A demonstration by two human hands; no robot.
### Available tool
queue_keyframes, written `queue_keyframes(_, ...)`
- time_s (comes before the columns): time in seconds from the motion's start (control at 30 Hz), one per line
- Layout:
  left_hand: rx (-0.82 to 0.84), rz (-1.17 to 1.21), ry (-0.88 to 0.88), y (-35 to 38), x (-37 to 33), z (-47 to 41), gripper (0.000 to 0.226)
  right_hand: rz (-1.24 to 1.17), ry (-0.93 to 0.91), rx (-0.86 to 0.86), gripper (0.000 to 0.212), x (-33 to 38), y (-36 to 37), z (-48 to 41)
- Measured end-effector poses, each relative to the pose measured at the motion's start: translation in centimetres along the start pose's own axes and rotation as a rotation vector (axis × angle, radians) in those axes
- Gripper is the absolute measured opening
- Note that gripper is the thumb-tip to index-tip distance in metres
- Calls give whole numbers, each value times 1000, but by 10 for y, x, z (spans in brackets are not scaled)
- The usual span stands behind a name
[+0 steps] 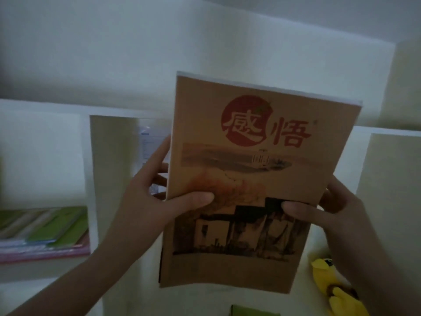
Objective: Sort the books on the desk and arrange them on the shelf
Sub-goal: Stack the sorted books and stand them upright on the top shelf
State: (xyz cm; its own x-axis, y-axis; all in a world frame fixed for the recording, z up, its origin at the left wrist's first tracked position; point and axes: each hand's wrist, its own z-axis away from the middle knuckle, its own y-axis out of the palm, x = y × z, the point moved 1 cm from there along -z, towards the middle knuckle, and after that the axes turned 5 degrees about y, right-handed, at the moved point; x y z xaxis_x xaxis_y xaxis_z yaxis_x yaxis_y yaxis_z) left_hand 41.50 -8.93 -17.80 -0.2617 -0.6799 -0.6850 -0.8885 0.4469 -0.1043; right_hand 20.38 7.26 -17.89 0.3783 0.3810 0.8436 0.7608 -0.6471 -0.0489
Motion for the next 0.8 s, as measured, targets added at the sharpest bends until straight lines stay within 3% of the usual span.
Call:
queue_keyframes(0.33,-62,-82,120,-54,-50,-15,91,-21,-97,66,77,59,42,-6)
queue_keyframes(0.5,-86,-98,147,-72,-61,-19,94,-34,-105,90,66,74,58,-8)
queue_keyframes(0.8,-140,-84,207,-120,-97,-43,91,-60,-173,151,67,122,99,-33)
